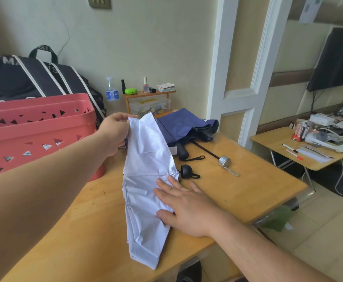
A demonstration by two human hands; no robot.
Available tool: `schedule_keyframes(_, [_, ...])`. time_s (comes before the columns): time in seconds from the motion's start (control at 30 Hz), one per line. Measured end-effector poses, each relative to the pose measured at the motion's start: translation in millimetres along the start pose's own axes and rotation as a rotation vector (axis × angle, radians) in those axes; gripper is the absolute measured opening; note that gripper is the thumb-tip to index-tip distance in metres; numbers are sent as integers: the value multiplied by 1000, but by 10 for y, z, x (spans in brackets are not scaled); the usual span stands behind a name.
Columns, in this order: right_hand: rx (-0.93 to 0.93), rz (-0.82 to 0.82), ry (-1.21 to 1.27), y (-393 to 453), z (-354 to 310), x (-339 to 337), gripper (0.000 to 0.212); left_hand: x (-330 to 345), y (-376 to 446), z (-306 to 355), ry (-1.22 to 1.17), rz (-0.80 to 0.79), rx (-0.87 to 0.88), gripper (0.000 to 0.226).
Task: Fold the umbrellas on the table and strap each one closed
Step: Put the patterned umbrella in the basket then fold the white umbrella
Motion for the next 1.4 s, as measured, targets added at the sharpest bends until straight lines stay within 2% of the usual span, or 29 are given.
schedule_keyframes(0.1, [-1, 6, -2, -14, -4, 1, 69, -55, -40, 78, -41, 16, -108, 35])
schedule_keyframes(0.17, [-3, 14, -5, -19, -12, -4, 69, -65, -91, 104, -20, -31, -157, 27])
schedule_keyframes(0.27, [-6, 22, -12, -17, -17, -8, 68, -2, -105, 120, 50, -73, -33, 36])
schedule_keyframes(0.37, [-2, 27, -20, -18, -18, -12, 69, 55, -78, 158, -12, -8, 90, 36])
schedule_keyframes(0.5, [-7, 57, -24, -17, -15, 0, 70, 92, -67, 202, -284, 64, 16, 21])
schedule_keyframes(0.6, [-32, 131, -28, -32, -17, -7, 71, 103, -119, 124, -222, 65, 27, 9])
schedule_keyframes(0.7, [-73, 266, 36, -60, -3, -48, 72, 87, -220, 58, -240, 82, 61, 8])
schedule_keyframes(0.77, [-99, 471, 142, -99, 13, -89, 69, 67, -336, 30, -300, 98, 92, 9])
schedule_keyframes(0.87, [-19, 863, 386, -137, 61, -257, 42, 47, -543, -73, -427, 62, 97, 13])
schedule_keyframes(0.93, [40, 951, 468, -58, 27, -479, 28, 48, -688, -184, -451, 51, 98, 19])
schedule_keyframes(1.0, [93, 904, 567, 88, -62, -741, 35, 60, -831, -296, -426, 62, 105, 21])
schedule_keyframes(1.13, [189, 641, 934, 329, -279, -1016, 51, 68, -1023, -456, -427, 87, 104, 18])
schedule_keyframes(1.2, [176, 573, 976, 373, -357, -1031, 56, 47, -1081, -510, -451, 83, 111, 18])
schedule_keyframes(1.27, [189, 573, 944, 385, -394, -1006, 55, 22, -1141, -549, -450, 77, 121, 19])
schedule_keyframes(1.4, [204, 660, 986, 331, -470, -982, 38, -42, -1239, -596, -344, 104, 161, 23])
Point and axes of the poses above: each hand's wrist, its own y-axis towards the middle knuckle, its own x-axis out of the palm, z = x × y, the point moved 2 cm from there along y, towards the middle knuckle, and after that the axes turned 2 degrees about y, right-handed, at the moved point
